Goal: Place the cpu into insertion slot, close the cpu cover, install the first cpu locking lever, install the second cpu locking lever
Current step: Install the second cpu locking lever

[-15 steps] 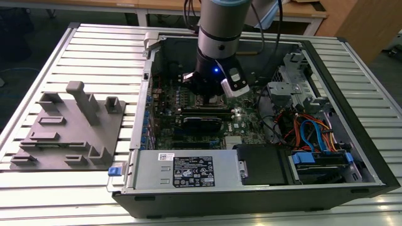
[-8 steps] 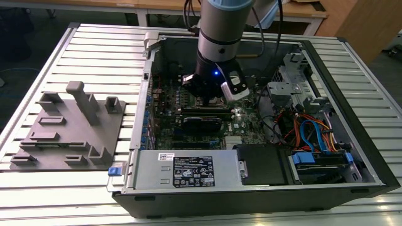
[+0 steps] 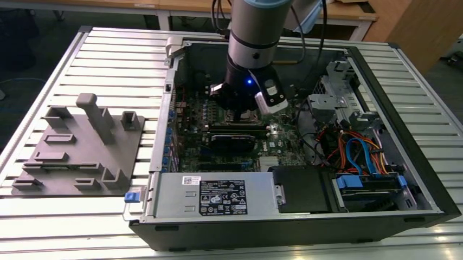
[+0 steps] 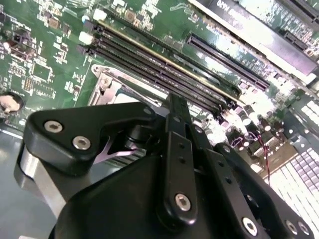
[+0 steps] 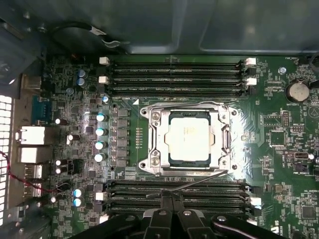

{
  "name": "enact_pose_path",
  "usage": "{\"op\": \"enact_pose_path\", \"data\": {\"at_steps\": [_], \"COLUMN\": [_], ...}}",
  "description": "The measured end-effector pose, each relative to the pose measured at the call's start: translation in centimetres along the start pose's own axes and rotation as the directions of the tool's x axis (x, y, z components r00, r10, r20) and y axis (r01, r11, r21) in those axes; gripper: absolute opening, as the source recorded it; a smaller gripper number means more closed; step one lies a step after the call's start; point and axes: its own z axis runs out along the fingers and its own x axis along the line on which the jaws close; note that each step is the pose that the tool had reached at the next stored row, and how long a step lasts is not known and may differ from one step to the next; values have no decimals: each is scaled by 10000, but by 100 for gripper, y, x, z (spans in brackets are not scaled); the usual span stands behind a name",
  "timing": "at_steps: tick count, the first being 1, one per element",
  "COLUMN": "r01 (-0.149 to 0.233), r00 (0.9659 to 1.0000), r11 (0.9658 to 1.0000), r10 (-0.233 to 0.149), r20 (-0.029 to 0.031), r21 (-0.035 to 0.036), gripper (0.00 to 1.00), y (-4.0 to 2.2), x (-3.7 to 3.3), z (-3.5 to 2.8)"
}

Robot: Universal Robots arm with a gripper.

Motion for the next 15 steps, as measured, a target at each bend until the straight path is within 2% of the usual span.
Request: {"op": "enact_pose_path", "data": {"at_steps": [9,11,15], "r01": [-1,-1,1], "r00": [10000,10000,10000], "r11": [10000,10000,9998], "r10": [1,1,-2], "r20": [-17,-21,-50], "r21": [-8,-45,-207], "gripper": [11,11,11], "y": [6,7,6], "x": [0,1,0], "z": [-18,-18,-1]}}
